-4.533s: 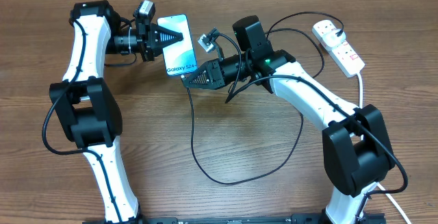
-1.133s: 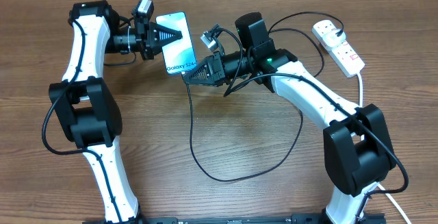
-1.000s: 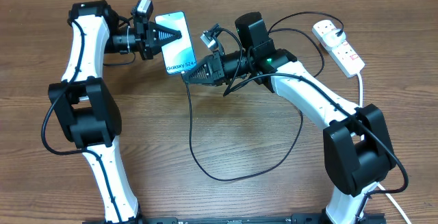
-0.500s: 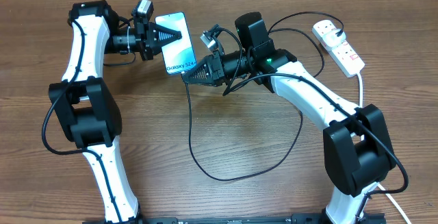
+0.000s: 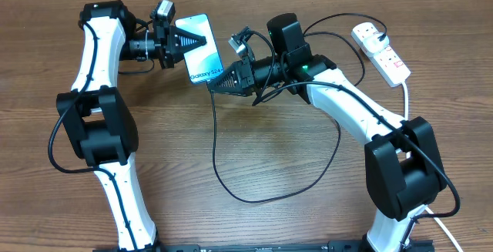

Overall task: Plug charger to phone and switch on socket
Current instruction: 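Open the right gripper and move it back toward the power strip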

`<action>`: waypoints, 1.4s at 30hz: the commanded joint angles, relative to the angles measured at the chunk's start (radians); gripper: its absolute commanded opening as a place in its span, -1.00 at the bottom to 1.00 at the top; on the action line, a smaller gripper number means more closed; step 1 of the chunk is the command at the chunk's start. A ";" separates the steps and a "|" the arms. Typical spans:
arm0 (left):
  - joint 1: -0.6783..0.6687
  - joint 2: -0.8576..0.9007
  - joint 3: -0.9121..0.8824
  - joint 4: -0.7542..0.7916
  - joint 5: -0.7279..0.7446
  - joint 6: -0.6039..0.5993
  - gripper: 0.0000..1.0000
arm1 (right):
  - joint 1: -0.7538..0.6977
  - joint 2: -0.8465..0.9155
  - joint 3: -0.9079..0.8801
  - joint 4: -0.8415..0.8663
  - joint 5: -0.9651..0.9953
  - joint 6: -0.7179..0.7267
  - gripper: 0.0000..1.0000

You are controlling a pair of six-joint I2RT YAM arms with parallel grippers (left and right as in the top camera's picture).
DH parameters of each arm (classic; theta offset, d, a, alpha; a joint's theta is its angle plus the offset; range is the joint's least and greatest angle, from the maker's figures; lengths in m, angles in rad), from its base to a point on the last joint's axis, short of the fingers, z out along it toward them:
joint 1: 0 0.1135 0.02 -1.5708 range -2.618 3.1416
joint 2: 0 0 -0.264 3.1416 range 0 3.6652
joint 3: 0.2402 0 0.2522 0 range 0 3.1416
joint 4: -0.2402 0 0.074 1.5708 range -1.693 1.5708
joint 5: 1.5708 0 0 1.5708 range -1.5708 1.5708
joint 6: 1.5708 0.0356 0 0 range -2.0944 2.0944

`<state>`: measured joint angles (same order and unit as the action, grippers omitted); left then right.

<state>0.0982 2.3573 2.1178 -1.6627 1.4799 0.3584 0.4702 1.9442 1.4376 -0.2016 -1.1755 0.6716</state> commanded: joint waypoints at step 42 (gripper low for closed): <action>-0.014 -0.007 0.004 0.231 -0.099 0.009 -0.92 | -0.168 -0.020 0.021 -0.498 -0.083 -0.655 0.93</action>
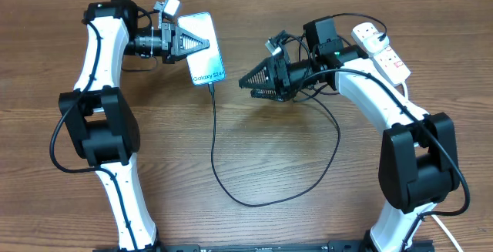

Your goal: Plug charger to phone and switch on socket

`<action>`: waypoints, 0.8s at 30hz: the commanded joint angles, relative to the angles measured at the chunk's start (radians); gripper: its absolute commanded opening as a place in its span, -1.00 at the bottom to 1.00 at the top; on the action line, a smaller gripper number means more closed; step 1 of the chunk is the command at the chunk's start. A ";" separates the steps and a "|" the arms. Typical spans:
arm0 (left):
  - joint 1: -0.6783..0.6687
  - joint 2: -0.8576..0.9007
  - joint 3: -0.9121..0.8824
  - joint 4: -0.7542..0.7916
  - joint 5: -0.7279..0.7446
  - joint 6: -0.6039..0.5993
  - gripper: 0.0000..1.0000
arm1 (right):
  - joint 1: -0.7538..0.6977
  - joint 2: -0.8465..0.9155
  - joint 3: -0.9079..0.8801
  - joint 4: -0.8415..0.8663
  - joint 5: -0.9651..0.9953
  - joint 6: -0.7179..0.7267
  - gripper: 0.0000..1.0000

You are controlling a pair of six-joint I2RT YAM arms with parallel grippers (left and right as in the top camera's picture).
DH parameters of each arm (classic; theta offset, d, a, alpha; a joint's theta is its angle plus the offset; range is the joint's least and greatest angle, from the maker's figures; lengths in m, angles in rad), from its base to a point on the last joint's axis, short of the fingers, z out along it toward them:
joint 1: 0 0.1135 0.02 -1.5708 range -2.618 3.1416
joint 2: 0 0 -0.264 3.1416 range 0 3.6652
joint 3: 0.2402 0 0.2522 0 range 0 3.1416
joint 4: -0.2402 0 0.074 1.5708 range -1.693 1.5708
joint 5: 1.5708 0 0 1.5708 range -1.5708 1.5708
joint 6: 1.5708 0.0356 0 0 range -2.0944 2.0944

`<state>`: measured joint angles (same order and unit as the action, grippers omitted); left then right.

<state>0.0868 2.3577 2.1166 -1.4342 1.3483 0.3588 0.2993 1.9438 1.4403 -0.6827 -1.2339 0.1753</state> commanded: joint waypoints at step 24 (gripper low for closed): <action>-0.027 -0.007 0.005 -0.163 0.093 -0.167 -0.91 | 0.105 -0.019 0.018 0.096 -0.084 0.066 -0.16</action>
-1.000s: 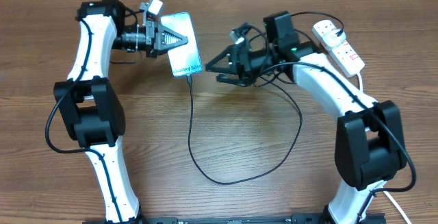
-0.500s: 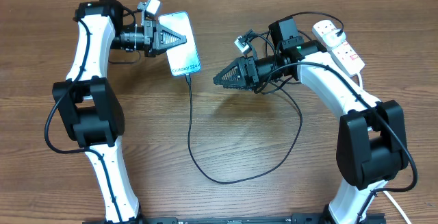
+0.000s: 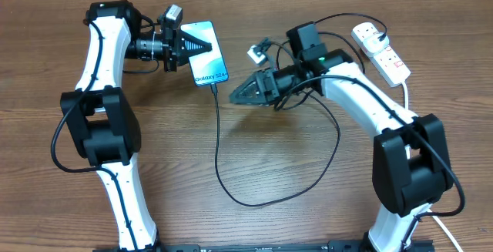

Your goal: Plug charger to phone and switch on socket

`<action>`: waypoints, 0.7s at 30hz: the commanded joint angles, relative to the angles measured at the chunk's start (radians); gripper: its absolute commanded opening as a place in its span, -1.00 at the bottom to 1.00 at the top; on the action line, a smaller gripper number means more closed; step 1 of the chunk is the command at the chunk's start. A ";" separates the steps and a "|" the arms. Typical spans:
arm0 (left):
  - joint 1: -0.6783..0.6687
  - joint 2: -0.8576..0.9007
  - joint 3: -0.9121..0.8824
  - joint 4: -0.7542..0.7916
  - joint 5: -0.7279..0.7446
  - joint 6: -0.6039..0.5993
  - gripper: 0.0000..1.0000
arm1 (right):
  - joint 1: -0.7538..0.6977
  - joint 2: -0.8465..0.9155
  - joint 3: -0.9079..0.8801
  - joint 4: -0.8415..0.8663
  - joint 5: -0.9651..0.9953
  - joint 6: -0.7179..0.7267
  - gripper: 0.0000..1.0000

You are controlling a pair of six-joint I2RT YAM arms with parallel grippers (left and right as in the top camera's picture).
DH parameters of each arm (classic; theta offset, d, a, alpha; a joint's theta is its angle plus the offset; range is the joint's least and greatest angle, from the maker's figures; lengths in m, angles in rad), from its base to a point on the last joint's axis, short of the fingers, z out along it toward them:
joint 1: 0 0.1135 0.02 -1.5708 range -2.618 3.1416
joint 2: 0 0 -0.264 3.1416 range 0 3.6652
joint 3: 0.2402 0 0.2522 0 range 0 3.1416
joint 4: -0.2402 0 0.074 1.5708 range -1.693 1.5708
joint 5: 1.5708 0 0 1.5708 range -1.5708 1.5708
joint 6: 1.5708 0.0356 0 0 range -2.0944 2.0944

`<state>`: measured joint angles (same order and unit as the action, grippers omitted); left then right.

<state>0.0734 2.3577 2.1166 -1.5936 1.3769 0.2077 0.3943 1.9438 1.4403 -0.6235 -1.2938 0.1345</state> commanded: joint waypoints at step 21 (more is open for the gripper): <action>-0.018 -0.007 0.005 -0.003 0.116 0.018 -0.92 | 0.023 -0.019 0.018 0.225 0.047 0.360 -0.56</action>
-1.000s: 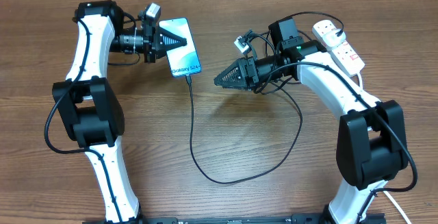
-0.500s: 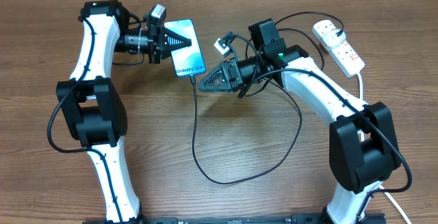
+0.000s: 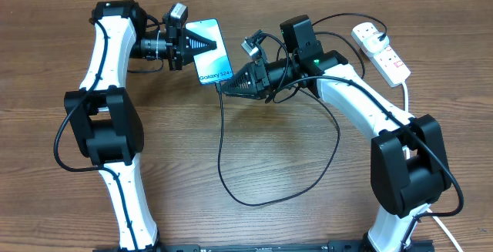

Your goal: Plug charger to phone and switch on socket

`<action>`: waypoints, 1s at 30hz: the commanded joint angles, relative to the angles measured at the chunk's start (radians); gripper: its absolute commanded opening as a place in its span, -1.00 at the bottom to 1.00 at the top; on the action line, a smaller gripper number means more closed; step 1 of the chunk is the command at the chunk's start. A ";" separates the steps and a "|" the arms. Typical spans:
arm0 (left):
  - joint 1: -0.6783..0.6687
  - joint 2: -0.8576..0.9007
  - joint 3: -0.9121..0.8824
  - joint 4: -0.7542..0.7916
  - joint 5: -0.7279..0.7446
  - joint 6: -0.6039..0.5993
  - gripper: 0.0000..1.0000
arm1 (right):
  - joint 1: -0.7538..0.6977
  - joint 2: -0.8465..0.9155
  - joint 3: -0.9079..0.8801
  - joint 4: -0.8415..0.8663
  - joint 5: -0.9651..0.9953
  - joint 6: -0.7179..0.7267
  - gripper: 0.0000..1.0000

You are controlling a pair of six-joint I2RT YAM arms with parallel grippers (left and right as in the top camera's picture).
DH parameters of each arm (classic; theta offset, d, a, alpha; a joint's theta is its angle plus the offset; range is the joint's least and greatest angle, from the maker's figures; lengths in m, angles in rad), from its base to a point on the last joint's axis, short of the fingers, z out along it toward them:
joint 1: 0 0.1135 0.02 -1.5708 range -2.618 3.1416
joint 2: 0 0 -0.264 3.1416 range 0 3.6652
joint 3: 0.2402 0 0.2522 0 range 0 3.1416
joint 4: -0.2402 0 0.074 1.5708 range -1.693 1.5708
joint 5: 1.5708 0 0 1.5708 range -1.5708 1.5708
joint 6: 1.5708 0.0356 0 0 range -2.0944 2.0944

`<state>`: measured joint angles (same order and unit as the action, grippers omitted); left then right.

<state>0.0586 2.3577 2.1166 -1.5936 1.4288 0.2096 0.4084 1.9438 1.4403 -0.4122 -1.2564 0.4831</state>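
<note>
My left gripper is shut on the upper end of a light-blue phone and holds it face up, tilted, above the table. A black charger cable runs down from the phone's lower end. My right gripper points left, with its fingertips at the spot where the cable meets the phone. Whether its fingers pinch the plug cannot be told from overhead. The white socket strip lies at the far right, behind the right arm.
The cable loops wide over the table, down to the front and back up under the right arm towards the socket strip. A white lead runs down from the strip.
My right gripper has moved up and left, from a little right of the phone's lower end to right against it. The left gripper and phone have shifted slightly right.
My right gripper was first at the phone's lower end, the left holding the phone. Then the right stood well clear to the right, with the cable hanging from the phone. It came back nearer, and now is at the cable's joint with the phone.
</note>
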 commanded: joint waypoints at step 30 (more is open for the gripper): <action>-0.003 -0.007 0.005 -0.003 0.057 0.023 -0.92 | 0.036 -0.019 0.018 0.053 0.045 0.014 -0.73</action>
<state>0.0586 2.3577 2.1166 -1.5929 1.4281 0.2161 0.4385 1.9438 1.4406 -0.3649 -1.2255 0.4980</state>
